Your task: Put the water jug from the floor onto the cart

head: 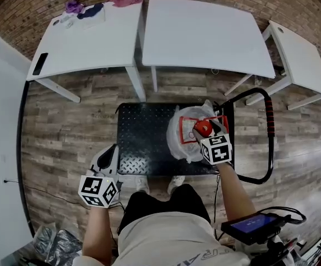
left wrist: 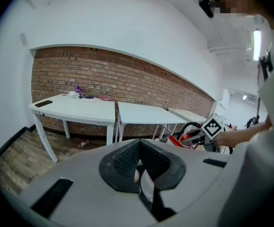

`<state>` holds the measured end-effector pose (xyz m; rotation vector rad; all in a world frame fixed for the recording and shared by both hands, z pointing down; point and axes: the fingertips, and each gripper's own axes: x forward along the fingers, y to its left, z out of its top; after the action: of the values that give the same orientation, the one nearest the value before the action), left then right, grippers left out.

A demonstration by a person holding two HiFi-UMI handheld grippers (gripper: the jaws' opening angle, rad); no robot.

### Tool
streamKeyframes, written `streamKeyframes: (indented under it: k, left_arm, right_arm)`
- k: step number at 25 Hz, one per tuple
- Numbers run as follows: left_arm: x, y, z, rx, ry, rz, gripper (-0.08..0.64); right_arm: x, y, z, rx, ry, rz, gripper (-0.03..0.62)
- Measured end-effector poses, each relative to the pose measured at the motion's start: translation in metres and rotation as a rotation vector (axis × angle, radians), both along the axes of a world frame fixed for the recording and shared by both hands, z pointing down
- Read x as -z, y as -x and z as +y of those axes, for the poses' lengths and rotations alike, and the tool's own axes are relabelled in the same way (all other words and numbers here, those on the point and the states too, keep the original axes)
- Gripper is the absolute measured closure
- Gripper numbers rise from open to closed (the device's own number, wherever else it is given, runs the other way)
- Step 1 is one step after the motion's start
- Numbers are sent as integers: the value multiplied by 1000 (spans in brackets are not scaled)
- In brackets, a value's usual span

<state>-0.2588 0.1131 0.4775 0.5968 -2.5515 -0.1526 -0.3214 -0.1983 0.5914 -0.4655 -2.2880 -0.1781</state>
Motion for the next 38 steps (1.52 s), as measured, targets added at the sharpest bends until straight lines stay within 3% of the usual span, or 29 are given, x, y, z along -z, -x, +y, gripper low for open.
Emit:
streamKeyframes:
  k: [9, 20, 31, 38]
  left_arm:
    - [-31, -3, -22, 49, 51, 78, 560]
    - [-53, -1, -26, 103, 106, 135, 560]
    - [-58, 3, -27, 116, 121, 155, 560]
    - [-56, 7, -36, 70, 84, 160, 560]
  right_arm:
    - [-70, 64, -79, -67, -27, 15, 279]
    - [-134, 126, -131, -166, -55, 64, 279]
    - [-147, 132, -151, -236, -25, 96, 279]
    - [-148, 131, -162, -265, -16, 96, 279]
